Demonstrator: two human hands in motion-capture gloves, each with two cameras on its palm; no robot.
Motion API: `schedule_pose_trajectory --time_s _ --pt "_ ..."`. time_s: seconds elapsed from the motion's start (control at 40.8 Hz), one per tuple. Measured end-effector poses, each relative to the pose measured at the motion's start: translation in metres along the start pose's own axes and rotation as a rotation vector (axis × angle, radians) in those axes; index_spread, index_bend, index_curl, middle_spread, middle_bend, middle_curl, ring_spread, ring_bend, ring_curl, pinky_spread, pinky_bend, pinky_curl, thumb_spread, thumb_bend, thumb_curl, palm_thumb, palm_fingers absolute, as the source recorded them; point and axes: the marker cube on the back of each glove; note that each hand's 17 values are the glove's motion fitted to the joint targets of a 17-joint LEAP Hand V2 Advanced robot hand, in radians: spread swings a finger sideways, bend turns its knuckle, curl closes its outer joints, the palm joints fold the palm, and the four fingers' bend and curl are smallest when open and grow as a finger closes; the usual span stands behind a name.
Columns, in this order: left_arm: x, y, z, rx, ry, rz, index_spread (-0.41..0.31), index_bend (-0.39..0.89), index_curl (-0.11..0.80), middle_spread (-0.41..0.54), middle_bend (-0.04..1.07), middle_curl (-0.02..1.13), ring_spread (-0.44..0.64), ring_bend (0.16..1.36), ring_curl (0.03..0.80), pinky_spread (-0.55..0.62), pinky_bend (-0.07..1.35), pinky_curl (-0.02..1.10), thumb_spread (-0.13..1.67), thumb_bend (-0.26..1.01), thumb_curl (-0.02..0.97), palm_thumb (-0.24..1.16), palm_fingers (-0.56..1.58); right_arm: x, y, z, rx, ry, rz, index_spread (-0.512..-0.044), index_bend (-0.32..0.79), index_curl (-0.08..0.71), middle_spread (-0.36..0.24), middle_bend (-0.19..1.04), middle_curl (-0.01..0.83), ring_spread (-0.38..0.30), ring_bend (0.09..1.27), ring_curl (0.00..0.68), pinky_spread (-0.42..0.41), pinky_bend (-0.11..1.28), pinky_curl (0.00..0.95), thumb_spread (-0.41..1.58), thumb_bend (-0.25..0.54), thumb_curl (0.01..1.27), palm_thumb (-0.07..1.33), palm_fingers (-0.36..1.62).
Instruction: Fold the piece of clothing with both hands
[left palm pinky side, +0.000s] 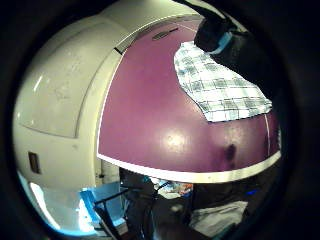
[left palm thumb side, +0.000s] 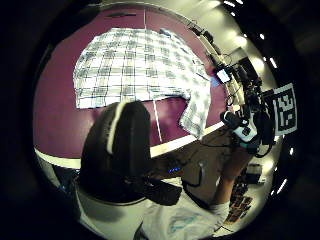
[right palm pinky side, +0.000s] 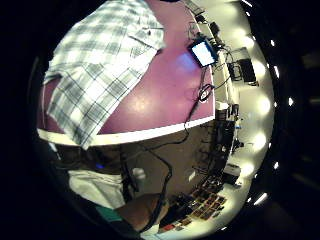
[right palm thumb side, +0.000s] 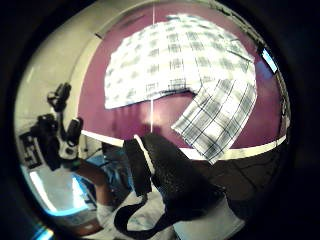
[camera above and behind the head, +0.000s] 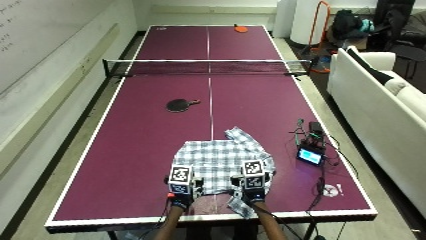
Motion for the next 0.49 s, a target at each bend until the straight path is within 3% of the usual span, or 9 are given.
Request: schedule_pose_trajectory --time_s 0.196,0.294,0.368,0.49 --pt "0.003 -0.014 0.051 -0.103 -0.016 0.007 -0.057 0.09 0.22 0.028 0.19 0.31 0.15 0.61 0.296 0.3 0.43 0.32 1.18 -0.02 0.215 0.18 0.4 0.002 0.005 0.034 -0.167 0.021 -0.005 -0.369 0.09 0.2 -0.006 0.18 0.268 0.152 0.29 0.207 0.25 0.51 0.324 1.04 -0.017 0.21 0.22 0.02" --pt "0.01 0.013 0.021 -0.213 -0.006 0.032 -0.042 0.09 0.214 0.028 0.19 0.32 0.15 0.63 0.3 0.3 0.44 0.33 1.16 -0.02 0.225 0.19 0.39 0.002 0.011 0.031 -0.173 -0.014 -0.043 -0.353 0.09 0.191 0.007 0.19 0.272 0.159 0.32 0.22 0.245 0.54 0.335 1.01 -0.019 0.22 0.24 0.0" --pt "0.009 0.02 0.02 -0.284 -0.002 0.037 -0.035 0.1 0.215 0.017 0.19 0.32 0.13 0.64 0.305 0.29 0.45 0.33 1.14 -0.01 0.235 0.21 0.4 0.011 0.013 0.035 -0.227 -0.033 -0.018 -0.333 0.1 0.185 0.007 0.2 0.279 0.143 0.37 0.235 0.236 0.55 0.337 1.0 -0.013 0.23 0.27 0.07" --pt "0.002 0.004 0.037 -0.17 -0.015 0.026 -0.069 0.17 0.241 -0.014 0.19 0.33 0.08 0.64 0.302 0.28 0.4 0.32 1.14 -0.01 0.243 0.23 0.46 0.024 0.006 0.036 -0.148 -0.03 0.043 -0.341 0.17 0.205 -0.047 0.23 0.294 0.053 0.41 0.242 0.192 0.53 0.325 1.01 -0.005 0.25 0.32 0.27"
